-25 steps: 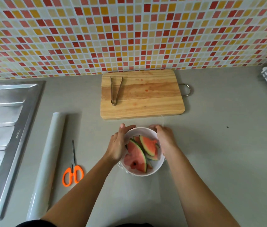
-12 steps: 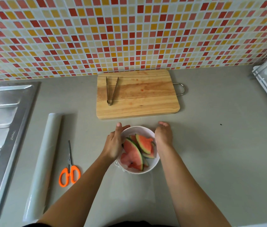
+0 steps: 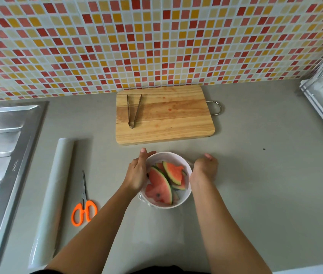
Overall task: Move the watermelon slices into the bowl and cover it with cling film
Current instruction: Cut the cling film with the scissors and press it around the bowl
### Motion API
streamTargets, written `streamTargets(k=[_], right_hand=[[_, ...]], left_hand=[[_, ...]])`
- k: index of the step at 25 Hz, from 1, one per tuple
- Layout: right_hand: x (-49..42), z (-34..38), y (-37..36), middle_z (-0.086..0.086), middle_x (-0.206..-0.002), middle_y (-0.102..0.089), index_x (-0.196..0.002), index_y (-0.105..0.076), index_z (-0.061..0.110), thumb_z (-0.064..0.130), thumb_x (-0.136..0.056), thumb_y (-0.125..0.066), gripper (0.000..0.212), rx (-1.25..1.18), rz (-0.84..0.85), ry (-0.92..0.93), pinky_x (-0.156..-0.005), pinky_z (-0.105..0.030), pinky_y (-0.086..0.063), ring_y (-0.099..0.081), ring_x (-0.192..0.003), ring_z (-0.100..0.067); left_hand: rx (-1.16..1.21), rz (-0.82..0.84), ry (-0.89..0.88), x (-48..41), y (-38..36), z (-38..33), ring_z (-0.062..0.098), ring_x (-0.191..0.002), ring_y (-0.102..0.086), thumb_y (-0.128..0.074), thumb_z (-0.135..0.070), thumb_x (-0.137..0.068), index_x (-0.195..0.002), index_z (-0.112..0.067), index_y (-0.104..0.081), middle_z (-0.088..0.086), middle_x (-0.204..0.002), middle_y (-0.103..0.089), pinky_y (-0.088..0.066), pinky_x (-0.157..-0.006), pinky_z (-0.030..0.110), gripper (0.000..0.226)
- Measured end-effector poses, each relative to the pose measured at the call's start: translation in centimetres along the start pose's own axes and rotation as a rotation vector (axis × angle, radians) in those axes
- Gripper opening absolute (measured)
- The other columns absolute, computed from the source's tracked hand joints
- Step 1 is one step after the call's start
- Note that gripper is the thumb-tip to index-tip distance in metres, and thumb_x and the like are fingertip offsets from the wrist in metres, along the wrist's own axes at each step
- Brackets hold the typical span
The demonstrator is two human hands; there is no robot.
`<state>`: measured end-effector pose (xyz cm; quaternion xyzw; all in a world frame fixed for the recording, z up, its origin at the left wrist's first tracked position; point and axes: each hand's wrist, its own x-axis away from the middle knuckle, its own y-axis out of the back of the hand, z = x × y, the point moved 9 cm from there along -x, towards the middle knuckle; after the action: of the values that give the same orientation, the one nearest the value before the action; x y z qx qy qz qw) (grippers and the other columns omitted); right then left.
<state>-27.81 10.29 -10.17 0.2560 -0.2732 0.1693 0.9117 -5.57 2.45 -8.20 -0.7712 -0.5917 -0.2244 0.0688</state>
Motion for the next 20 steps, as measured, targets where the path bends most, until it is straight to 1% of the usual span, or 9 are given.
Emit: streamTargets(k=[3,5,6,8,10,12,13,18,20], right_hand=[[0.6,0.0,2.0,-0.007,-0.119,-0.062,-0.114,-0.056,0.02,0.015,-0.089,-0.034,0.033,-0.082,-0.172,-0.01,-0.103,-0.047,-0.035,-0.052,-0.114,-0.032],[1.3,0.8,3.4,-0.006,-0.121,-0.06,-0.114,-0.053,0.017,0.016,-0.088,-0.035,0.032,-0.202,-0.295,0.063,-0.102,-0.038,-0.033,-0.053,-0.113,-0.03],[1.8,1.9,3.9,-0.005,-0.118,-0.059,-0.112,-0.053,0.015,0.02,-0.089,-0.035,0.03,-0.318,-0.299,0.187,-0.097,-0.03,-0.034,-0.053,-0.111,-0.029],[3.2,5.1,3.2,0.001,-0.108,-0.061,-0.103,-0.057,0.018,0.03,-0.091,-0.033,0.029,-0.466,-0.056,0.558,-0.088,-0.014,-0.037,-0.056,-0.108,-0.019],[5.7,6.7,0.5,0.007,-0.111,-0.063,-0.105,-0.058,0.03,0.042,-0.093,-0.028,0.034,-0.295,0.395,0.86,-0.093,-0.014,-0.039,-0.056,-0.111,-0.009],[7.5,5.2,-2.1,0.007,-0.123,-0.06,-0.116,-0.053,0.038,0.06,-0.091,-0.022,0.045,-0.051,0.746,0.945,-0.101,-0.018,-0.038,-0.052,-0.12,-0.006],[7.7,4.2,-2.8,0.008,-0.127,-0.057,-0.12,-0.05,0.04,0.068,-0.087,-0.02,0.053,0.03,0.828,0.93,-0.102,-0.019,-0.037,-0.049,-0.123,-0.004],[7.0,2.6,-3.6,0.015,-0.121,-0.059,-0.118,-0.053,0.038,0.081,-0.078,-0.014,0.071,0.133,0.761,0.832,-0.097,-0.019,-0.04,-0.052,-0.115,0.001],[6.4,2.2,-3.6,0.011,-0.116,-0.063,-0.111,-0.058,0.04,0.082,-0.075,-0.012,0.072,0.132,0.722,0.744,-0.095,-0.026,-0.045,-0.057,-0.109,-0.004]], left_hand=[[0.008,0.001,-0.002,0.0,0.0,0.0,0.023,-0.109,-0.06,-0.017,-0.05,-0.099,-0.122,-0.021,-0.064,0.007,-0.115,-0.067,-0.045,-0.1,0.04,0.06],[0.008,0.003,-0.006,0.0,-0.1,0.0,0.022,-0.108,-0.06,-0.016,-0.051,-0.099,-0.122,-0.021,-0.064,0.006,-0.114,-0.067,-0.046,-0.097,0.037,0.061],[0.011,0.0,-0.006,0.0,-0.1,0.0,0.021,-0.108,-0.06,-0.016,-0.051,-0.099,-0.121,-0.022,-0.065,0.005,-0.113,-0.067,-0.046,-0.095,0.035,0.061],[0.02,-0.005,-0.007,0.0,0.0,0.0,0.019,-0.107,-0.061,-0.016,-0.052,-0.098,-0.12,-0.023,-0.065,0.004,-0.112,-0.068,-0.046,-0.095,0.034,0.061],[0.029,-0.001,-0.007,-0.1,-0.1,0.0,0.019,-0.107,-0.061,-0.015,-0.053,-0.098,-0.12,-0.024,-0.065,0.004,-0.113,-0.068,-0.046,-0.097,0.035,0.062],[0.055,-0.006,-0.005,-0.1,0.1,0.2,0.019,-0.107,-0.061,-0.015,-0.054,-0.098,-0.119,-0.023,-0.065,0.004,-0.112,-0.068,-0.046,-0.095,0.033,0.063],[0.069,-0.01,-0.005,-0.1,0.1,0.2,0.018,-0.107,-0.062,-0.015,-0.054,-0.098,-0.118,-0.023,-0.066,0.004,-0.111,-0.069,-0.047,-0.092,0.03,0.063],[0.023,-0.023,-0.02,-0.2,0.0,0.1,0.02,-0.107,-0.06,-0.015,-0.056,-0.097,-0.119,-0.025,-0.066,0.005,-0.113,-0.067,-0.047,-0.091,0.032,0.063],[0.02,-0.022,-0.018,-0.1,-0.1,0.2,0.019,-0.105,-0.061,-0.016,-0.057,-0.097,-0.118,-0.026,-0.066,0.004,-0.112,-0.068,-0.048,-0.082,0.025,0.062]])
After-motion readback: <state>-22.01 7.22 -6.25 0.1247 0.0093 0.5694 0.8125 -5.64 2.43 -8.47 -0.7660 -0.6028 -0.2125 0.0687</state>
